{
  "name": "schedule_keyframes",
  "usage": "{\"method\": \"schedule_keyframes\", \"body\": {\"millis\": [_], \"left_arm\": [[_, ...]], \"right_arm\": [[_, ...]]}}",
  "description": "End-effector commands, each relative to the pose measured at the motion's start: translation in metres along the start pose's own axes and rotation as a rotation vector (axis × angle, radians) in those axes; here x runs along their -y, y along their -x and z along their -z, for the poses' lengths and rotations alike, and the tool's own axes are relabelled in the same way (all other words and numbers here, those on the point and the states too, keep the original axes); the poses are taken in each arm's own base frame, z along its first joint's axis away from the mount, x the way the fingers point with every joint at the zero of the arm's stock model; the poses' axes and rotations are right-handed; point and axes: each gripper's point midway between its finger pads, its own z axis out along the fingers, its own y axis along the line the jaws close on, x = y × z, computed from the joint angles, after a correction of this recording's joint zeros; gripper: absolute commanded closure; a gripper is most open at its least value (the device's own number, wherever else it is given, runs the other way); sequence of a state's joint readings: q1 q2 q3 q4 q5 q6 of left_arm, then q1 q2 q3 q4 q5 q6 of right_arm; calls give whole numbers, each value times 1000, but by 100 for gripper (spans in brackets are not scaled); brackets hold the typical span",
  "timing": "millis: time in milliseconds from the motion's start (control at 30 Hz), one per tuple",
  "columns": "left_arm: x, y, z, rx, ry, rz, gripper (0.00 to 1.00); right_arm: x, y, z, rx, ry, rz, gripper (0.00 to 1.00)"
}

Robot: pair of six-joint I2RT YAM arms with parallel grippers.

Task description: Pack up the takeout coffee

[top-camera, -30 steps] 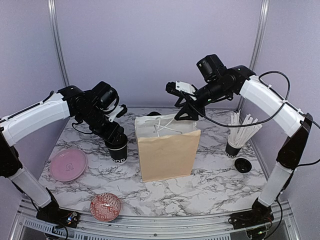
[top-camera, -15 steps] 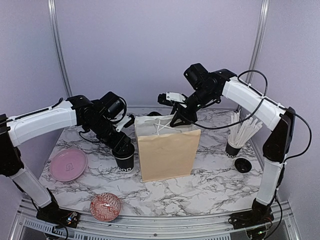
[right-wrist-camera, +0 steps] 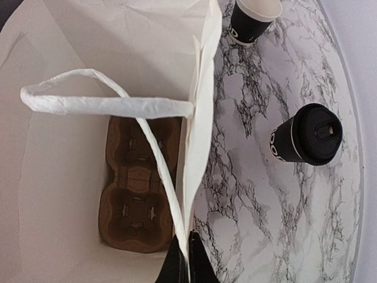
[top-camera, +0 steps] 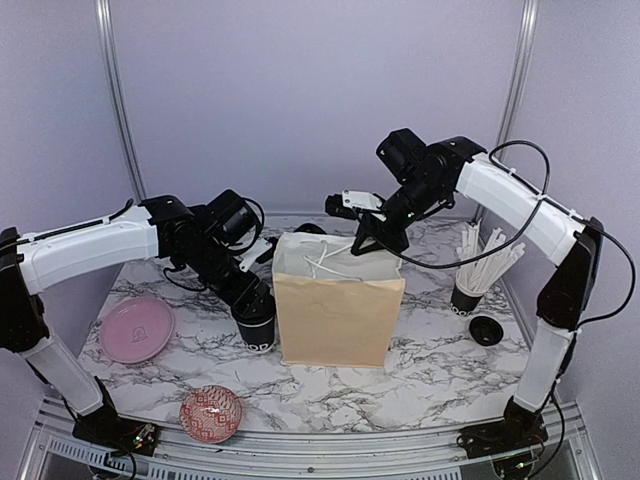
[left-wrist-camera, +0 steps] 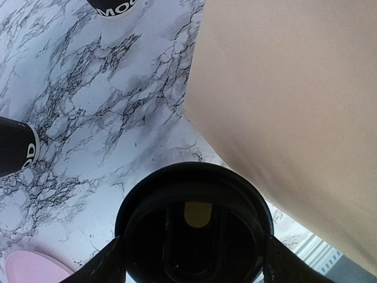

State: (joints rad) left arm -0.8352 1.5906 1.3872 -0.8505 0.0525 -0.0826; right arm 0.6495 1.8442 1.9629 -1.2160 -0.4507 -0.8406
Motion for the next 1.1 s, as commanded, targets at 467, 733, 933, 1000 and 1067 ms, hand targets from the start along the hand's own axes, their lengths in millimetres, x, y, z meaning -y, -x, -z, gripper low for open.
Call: {"method": "schedule_keyframes", "body": {"millis": [467,733,933,1000,1067], "left_arm": [[19,-14,-10,-95,13,-165,15],[2,-8,-10,-140,128,-224,16],[1,-4,-9,-152,134,-238,16],[2,-6,-13,-168,121,-235,16],[5,-9,-16,-180,107,-230,16]], "right_arm": [[-19,-22,33,-23,47,108,100],[-27,-26,28,-12,93,94,100],[-28,-27,28,-14,92,94,100],[-28,-27,29,-12,90,93,100],[-30,-26,28,-6,95,93,100]]}}
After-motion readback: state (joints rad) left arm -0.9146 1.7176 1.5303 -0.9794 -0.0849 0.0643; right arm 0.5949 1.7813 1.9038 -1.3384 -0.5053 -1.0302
